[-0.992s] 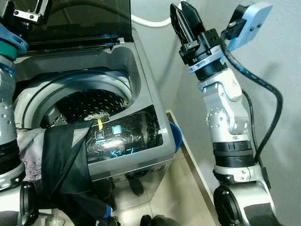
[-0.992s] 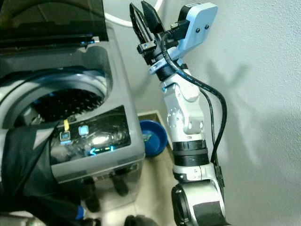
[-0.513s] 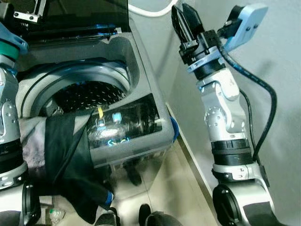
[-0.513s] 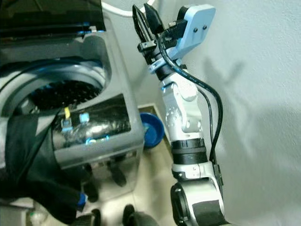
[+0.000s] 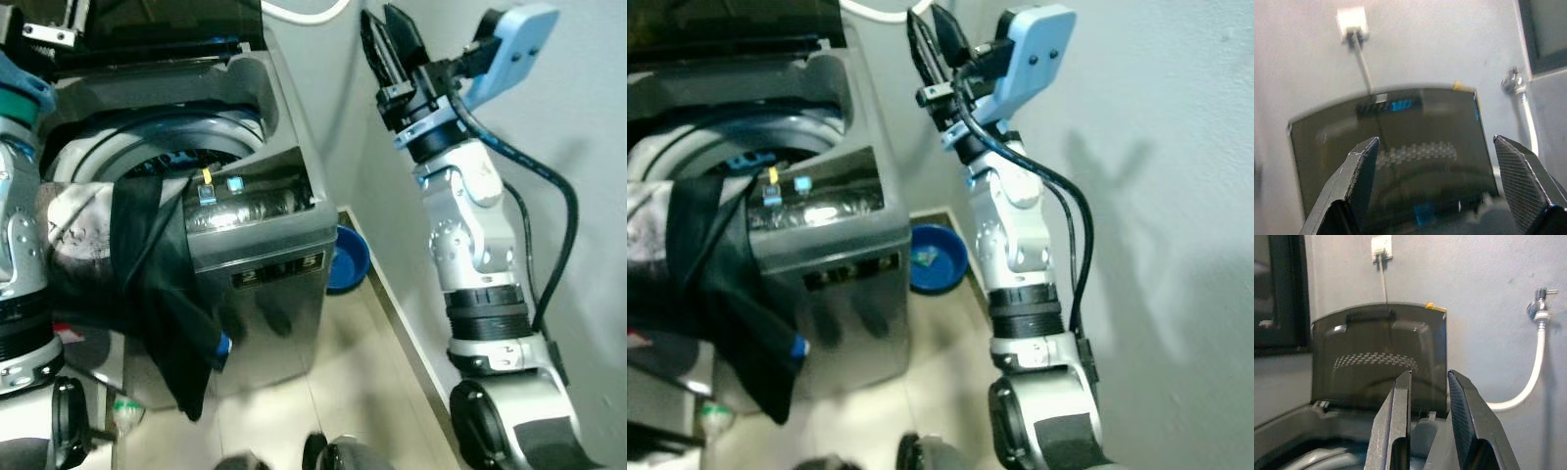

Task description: Clothes washing

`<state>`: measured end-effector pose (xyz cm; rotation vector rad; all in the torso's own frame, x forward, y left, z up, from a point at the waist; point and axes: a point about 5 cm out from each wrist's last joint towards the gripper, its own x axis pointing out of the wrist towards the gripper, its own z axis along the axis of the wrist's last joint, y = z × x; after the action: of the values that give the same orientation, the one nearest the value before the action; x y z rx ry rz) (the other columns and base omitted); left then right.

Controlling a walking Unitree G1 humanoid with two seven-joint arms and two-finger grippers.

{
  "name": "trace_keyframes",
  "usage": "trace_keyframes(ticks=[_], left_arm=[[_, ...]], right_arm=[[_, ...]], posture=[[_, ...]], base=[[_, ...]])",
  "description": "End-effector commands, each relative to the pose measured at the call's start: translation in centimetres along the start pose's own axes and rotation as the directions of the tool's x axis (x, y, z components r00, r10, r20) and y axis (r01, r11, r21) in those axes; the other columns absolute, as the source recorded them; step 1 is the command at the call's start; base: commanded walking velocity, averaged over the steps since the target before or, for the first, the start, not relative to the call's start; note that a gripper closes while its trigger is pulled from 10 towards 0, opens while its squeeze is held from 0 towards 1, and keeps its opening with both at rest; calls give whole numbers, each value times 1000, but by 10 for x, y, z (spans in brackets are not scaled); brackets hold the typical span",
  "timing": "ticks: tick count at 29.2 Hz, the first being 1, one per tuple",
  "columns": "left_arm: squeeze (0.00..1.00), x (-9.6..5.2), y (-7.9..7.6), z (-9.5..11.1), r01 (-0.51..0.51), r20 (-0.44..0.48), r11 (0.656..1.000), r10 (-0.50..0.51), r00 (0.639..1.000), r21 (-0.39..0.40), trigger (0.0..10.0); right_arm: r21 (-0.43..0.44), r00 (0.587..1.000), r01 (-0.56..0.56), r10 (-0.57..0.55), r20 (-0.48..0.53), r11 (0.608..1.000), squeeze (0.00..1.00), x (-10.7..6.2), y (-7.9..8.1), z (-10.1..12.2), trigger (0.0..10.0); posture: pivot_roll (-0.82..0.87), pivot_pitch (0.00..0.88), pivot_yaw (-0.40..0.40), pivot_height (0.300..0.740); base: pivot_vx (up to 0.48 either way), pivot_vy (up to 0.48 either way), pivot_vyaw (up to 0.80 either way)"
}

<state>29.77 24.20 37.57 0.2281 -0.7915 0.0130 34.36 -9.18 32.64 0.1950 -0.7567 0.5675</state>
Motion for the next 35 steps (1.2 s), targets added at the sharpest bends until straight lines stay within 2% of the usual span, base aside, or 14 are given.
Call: trace_keyframes(ticks=[1,18,21,35], left_arm=[[0,0,2,2,-8,4,1000,8,1000,24,10000],[0,-1,-8,-5,21,-42,999,-19,999,28,10000],[0,-1,-8,-6,13,-53,999,-11,999,31,10000],[0,0,-10,-6,15,-48,999,-13,999,33,10000]], right_arm=[[-8,1000,-15,15,1,1000,0,1,3,0,10000],[-14,999,-32,32,-4,999,0,0,5,-2,10000],[3,1000,-26,26,2,1000,0,0,5,-2,10000],[3,1000,-25,25,5,1000,0,0,4,-1,10000]], posture=[[166,68,16,740],[163,72,16,740],[164,73,15,740],[161,73,16,740]], base=[[0,0,800],[0,0,798],[95,0,0],[326,343,0]])
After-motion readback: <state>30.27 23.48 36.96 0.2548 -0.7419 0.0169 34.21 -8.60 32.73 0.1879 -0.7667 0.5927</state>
